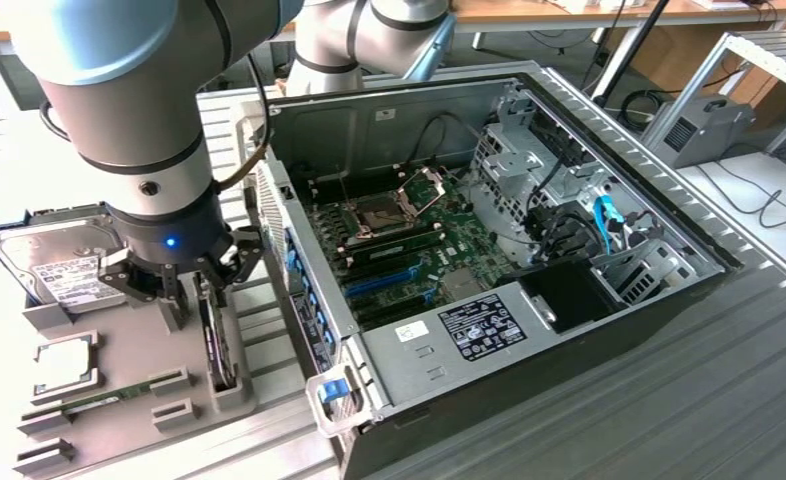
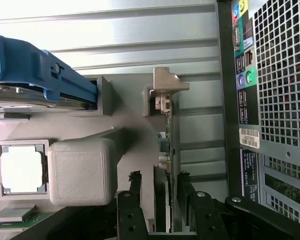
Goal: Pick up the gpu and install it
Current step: 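Pick up the gpu and move the gpu toward the slot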
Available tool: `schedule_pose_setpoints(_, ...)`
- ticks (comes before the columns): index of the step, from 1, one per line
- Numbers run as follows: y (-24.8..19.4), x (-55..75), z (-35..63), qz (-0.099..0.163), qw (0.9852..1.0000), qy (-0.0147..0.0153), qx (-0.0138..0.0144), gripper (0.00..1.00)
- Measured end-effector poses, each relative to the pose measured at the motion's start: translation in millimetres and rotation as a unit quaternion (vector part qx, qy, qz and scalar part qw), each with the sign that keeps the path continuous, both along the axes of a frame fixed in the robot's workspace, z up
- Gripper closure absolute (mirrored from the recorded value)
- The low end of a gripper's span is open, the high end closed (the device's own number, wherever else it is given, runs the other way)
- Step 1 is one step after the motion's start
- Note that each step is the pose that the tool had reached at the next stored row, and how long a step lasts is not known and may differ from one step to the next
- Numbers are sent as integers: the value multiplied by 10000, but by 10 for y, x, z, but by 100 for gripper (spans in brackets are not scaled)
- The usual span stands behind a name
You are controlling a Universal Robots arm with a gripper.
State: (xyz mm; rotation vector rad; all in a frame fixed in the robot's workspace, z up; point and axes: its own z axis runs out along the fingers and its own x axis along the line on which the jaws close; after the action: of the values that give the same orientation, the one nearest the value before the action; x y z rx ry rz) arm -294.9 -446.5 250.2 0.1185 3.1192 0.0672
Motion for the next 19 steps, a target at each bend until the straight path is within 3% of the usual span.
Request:
schedule_pose_setpoints(8,-25,-2,-75,0,10000,0,0,58)
schedule_pose_setpoints(19,-31,-2,-103,0,10000,0,0,58)
